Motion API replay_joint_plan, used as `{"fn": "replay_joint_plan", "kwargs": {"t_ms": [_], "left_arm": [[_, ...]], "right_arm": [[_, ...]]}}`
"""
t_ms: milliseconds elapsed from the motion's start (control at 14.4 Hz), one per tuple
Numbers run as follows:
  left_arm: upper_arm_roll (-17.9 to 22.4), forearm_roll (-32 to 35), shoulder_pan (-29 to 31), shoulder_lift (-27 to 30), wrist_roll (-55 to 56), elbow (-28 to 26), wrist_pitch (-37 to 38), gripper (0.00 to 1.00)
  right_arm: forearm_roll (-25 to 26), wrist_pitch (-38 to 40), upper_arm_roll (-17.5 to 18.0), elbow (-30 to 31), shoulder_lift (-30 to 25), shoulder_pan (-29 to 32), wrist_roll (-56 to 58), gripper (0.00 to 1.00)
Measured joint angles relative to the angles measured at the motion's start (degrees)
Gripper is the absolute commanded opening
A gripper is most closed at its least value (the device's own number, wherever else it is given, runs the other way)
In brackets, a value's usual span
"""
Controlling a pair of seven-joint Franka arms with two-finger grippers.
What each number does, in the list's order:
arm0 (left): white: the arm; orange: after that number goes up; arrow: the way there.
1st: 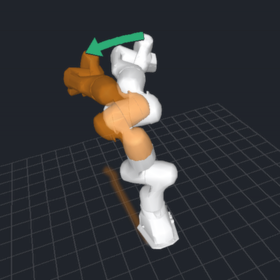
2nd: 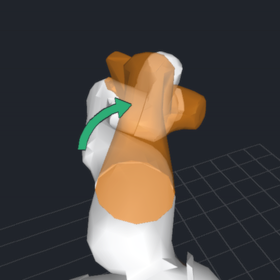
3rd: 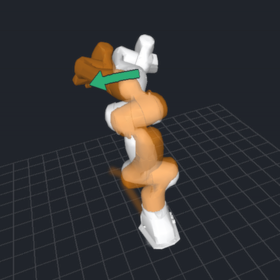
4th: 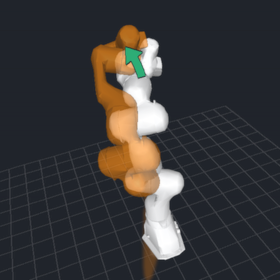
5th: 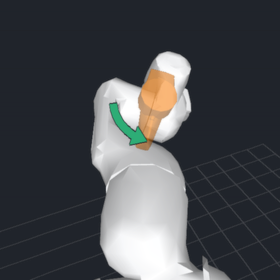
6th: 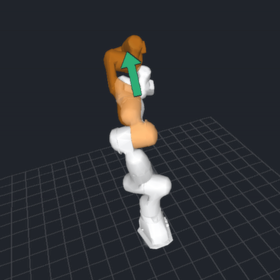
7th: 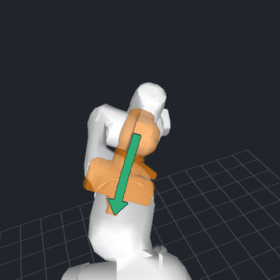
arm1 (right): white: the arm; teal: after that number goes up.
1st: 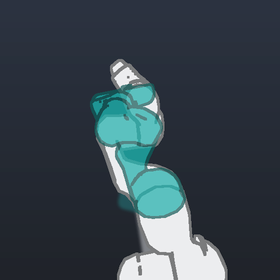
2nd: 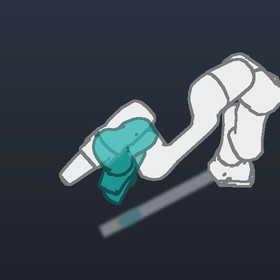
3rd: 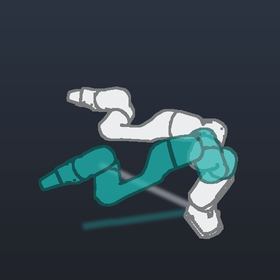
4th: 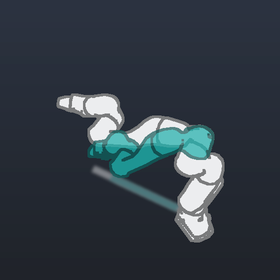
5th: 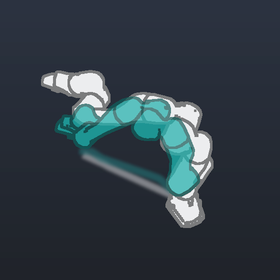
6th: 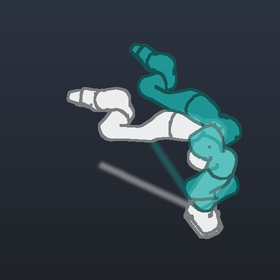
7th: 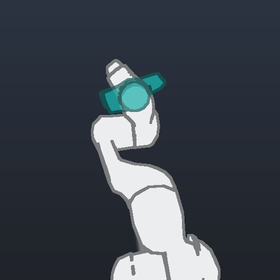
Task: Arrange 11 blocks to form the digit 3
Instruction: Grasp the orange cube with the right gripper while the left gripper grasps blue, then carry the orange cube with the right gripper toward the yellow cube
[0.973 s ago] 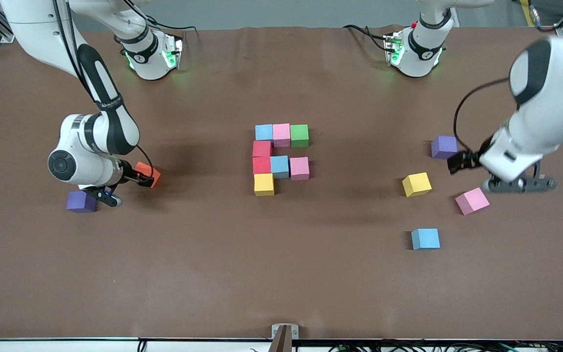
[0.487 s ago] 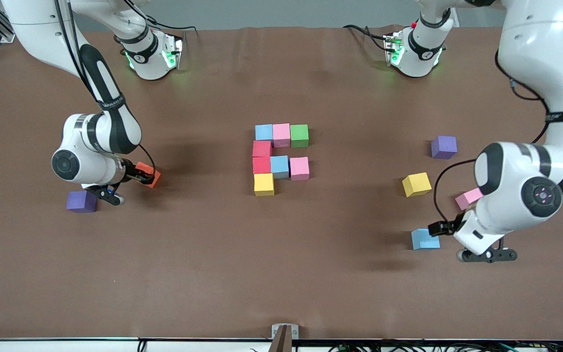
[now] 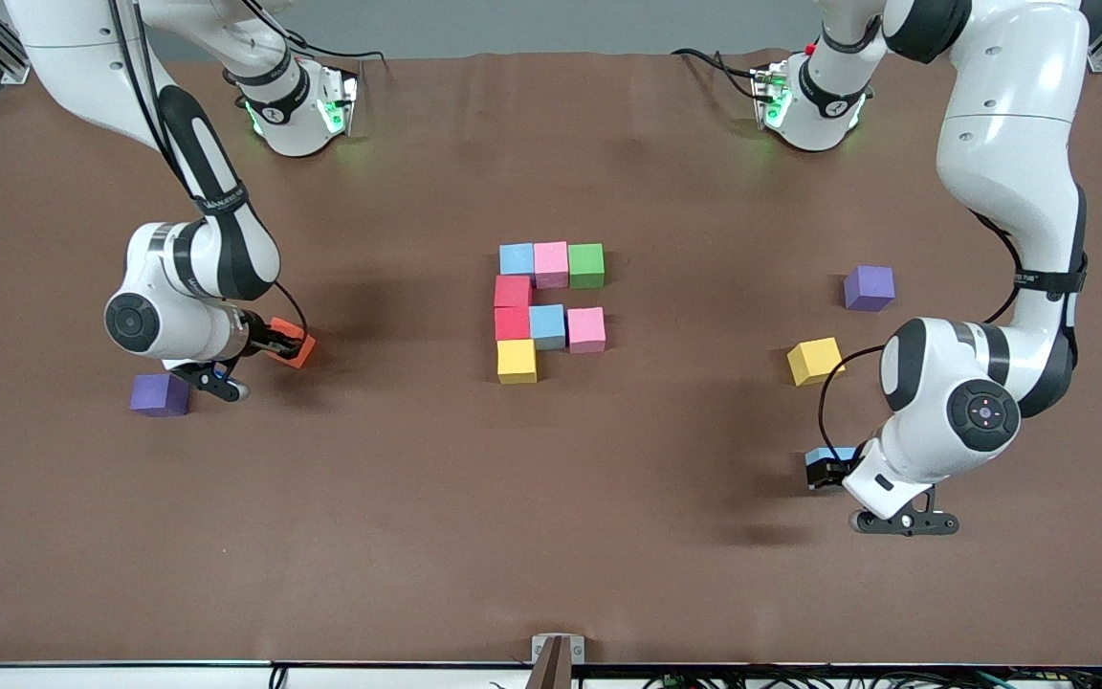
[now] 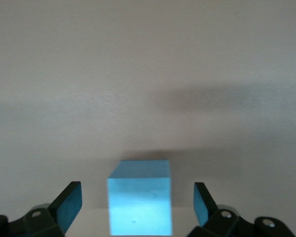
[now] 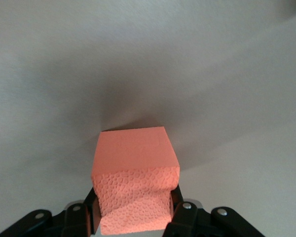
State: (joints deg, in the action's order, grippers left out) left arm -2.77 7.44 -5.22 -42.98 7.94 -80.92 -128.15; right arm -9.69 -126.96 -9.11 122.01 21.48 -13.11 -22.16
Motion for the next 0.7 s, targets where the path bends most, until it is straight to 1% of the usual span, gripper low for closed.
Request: {"fn": "replay_joint_plan", "kwargs": {"t_ms": [139, 278, 417, 556, 695], "left_arm": [[0.0, 1.0, 0.3, -0.1, 0.0, -0.1, 0.1, 1.0], [0.0, 0.9, 0.3, -0.9, 0.1, -0.3, 0.1, 1.0], [-0.1, -0.1, 0.3, -1.9, 0.3, -0.3, 0.0, 1.0], [-0.1, -1.1, 0.3, -2.4, 0.3, -0.3, 0.0, 1.0], [-0.1, -1.3, 0.3, -2.9, 0.3, -0.3, 0.0, 0.94]], "right_arm": [[0.0, 1.1, 0.4, -4.0, 0.0, -0.4, 3.0, 0.51], [0.0, 5.0, 0.6, -11.0, 0.3, -1.9, 7.1, 0.51], [0.0, 7.8, 0.8, -17.9, 1.7, -4.1, 9.1, 0.51], [0.0, 9.4, 0.9, -24.3, 4.8, -6.9, 9.5, 0.5], [0.1, 13.3, 1.0, -31.8, 9.7, -10.0, 9.6, 0.49]]}}
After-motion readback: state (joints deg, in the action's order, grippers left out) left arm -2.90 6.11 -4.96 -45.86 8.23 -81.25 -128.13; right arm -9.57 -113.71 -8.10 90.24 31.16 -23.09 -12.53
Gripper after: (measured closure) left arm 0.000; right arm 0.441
